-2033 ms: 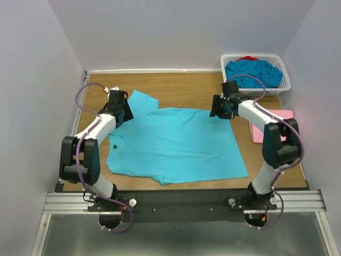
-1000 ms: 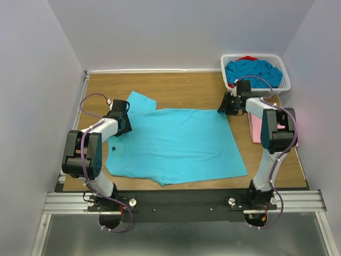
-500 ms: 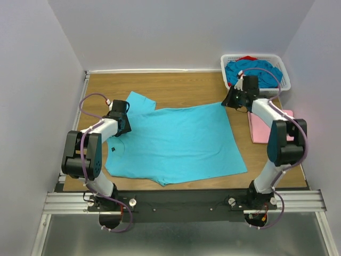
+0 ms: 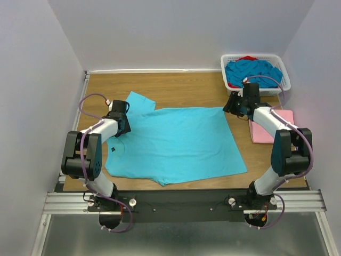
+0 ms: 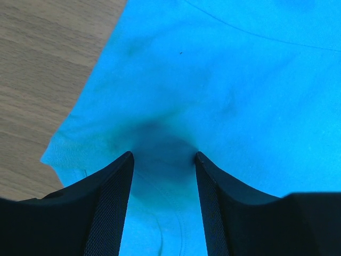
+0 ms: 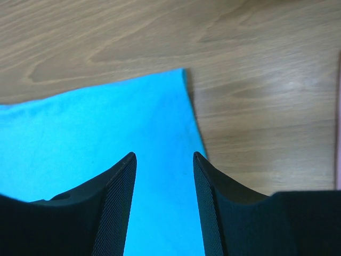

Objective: Fold and stack the t-shirts
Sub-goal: Flatten the tshirt out

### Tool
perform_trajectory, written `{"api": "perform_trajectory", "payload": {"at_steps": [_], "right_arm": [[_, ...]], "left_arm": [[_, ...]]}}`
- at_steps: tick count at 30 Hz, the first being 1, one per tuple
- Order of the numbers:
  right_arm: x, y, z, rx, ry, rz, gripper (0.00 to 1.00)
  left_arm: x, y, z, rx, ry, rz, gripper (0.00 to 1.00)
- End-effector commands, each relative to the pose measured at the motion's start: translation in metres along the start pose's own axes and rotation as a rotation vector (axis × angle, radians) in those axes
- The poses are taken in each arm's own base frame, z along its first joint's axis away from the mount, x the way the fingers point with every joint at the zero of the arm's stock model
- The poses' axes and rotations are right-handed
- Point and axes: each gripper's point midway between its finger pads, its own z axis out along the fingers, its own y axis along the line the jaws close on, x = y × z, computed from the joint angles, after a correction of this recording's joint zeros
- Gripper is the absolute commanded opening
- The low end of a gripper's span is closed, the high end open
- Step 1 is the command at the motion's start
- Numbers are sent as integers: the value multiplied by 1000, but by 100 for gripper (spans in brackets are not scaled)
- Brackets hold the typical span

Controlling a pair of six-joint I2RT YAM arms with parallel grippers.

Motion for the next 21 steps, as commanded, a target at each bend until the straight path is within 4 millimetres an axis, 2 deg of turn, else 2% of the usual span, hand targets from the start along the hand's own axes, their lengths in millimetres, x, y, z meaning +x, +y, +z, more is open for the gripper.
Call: {"api": "perform_trajectory", "payload": {"at_steps": [1, 5, 6, 7, 8, 14, 18, 21], "right_arm": [[23, 20, 6, -82, 81, 4, 54], [20, 19, 18, -80, 90, -7, 53], [14, 17, 26, -62, 84, -6, 53], [7, 20, 26, -63, 68, -9, 53], [10, 16, 35, -50, 84, -7, 54], [-13, 13, 64, -25, 51, -59, 56], [-3, 4, 86, 4, 85, -81, 56], [-1, -2, 93, 23, 90, -92, 56]], "left_arm": [[1, 10, -3, -39, -7, -6, 58], [1, 10, -5, -34, -13, -5, 58], [0, 10, -6, -33, -17, -5, 58], [0, 10, -6, -32, -18, -3, 58], [0, 10, -6, -31, -18, -3, 58], [1, 10, -5, -31, -16, 3, 58], [0, 11, -5, -38, -19, 6, 58], [0, 11, -4, -38, -20, 9, 58]]}}
